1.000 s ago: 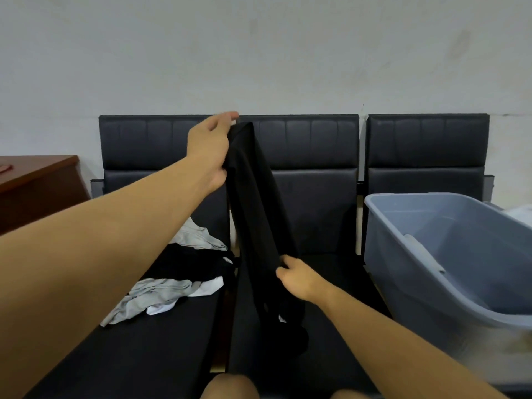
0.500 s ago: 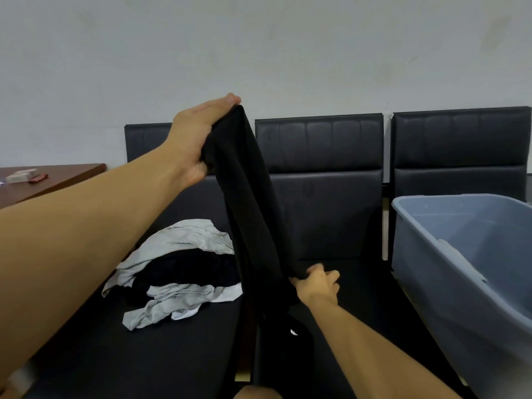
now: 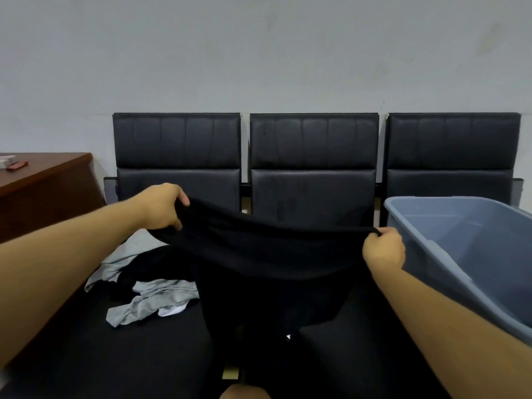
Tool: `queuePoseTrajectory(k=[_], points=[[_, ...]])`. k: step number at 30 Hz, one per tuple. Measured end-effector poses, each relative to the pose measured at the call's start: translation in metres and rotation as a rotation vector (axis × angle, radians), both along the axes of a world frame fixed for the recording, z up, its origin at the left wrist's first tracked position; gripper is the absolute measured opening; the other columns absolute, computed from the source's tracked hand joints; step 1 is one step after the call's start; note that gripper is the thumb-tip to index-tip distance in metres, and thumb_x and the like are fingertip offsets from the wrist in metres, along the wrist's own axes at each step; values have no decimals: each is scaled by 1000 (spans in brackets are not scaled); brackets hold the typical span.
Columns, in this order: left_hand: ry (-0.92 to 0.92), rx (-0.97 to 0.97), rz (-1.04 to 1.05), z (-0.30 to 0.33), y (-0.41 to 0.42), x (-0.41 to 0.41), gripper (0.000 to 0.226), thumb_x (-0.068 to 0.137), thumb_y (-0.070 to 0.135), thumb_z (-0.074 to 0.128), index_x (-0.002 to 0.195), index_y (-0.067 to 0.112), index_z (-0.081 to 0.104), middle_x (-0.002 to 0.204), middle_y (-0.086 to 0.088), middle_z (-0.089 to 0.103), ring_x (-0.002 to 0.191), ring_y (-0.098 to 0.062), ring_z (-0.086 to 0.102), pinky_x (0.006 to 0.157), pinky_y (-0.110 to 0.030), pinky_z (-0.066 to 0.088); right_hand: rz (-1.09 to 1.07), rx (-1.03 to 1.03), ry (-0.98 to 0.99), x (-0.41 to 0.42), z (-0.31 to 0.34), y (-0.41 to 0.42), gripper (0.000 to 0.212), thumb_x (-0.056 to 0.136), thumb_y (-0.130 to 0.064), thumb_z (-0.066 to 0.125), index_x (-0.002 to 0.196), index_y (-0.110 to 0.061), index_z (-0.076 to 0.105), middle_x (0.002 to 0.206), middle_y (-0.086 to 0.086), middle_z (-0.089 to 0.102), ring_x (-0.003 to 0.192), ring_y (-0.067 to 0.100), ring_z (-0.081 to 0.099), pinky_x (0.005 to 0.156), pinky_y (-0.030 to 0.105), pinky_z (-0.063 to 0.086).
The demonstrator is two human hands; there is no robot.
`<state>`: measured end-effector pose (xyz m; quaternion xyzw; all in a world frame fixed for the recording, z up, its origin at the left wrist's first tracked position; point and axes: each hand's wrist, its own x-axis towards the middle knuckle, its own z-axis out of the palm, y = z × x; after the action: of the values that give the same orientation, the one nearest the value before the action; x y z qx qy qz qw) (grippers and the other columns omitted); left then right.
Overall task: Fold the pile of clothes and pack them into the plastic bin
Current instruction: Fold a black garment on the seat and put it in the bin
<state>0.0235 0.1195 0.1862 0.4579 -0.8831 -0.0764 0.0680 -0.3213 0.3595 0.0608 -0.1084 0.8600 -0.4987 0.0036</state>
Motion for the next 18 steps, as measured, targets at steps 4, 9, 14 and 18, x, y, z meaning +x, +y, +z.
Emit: queuePoseTrajectory(k=[4, 9, 14, 18], points=[[33, 9, 64, -21, -4, -4, 52, 72, 29, 90, 115, 17, 63, 104, -3, 60, 88, -20, 55, 75, -28, 43, 131, 192, 259, -17, 18, 22, 16, 92, -13, 59, 106, -18, 65, 93, 8, 68, 82, 30, 61, 69, 37, 48], [63, 61, 52, -34, 3, -7, 59, 61, 51, 92, 101, 24, 58, 101, 2, 57, 92, -19, 55, 76, -29, 42, 27, 320, 324, -41, 42, 47, 19, 91, -7, 55, 106, -12, 65, 90, 17, 63, 82, 38, 55, 71, 37, 41], [129, -43, 164, -51, 1, 0, 32, 84, 13, 74, 102, 16, 47, 103, -16, 62, 80, -29, 56, 72, -37, 45, -85, 219, 198, -62, 59, 72, 22, 88, -6, 52, 104, -3, 68, 98, 24, 67, 85, 41, 60, 71, 38, 44], [36, 13, 277, -66, 7, 0, 35, 90, 15, 54, 120, 5, 40, 110, -22, 59, 94, -38, 60, 78, -44, 49, -16, 308, 256, -59, 64, 82, 13, 90, -5, 49, 95, -2, 60, 83, 16, 61, 69, 34, 52, 66, 38, 44]])
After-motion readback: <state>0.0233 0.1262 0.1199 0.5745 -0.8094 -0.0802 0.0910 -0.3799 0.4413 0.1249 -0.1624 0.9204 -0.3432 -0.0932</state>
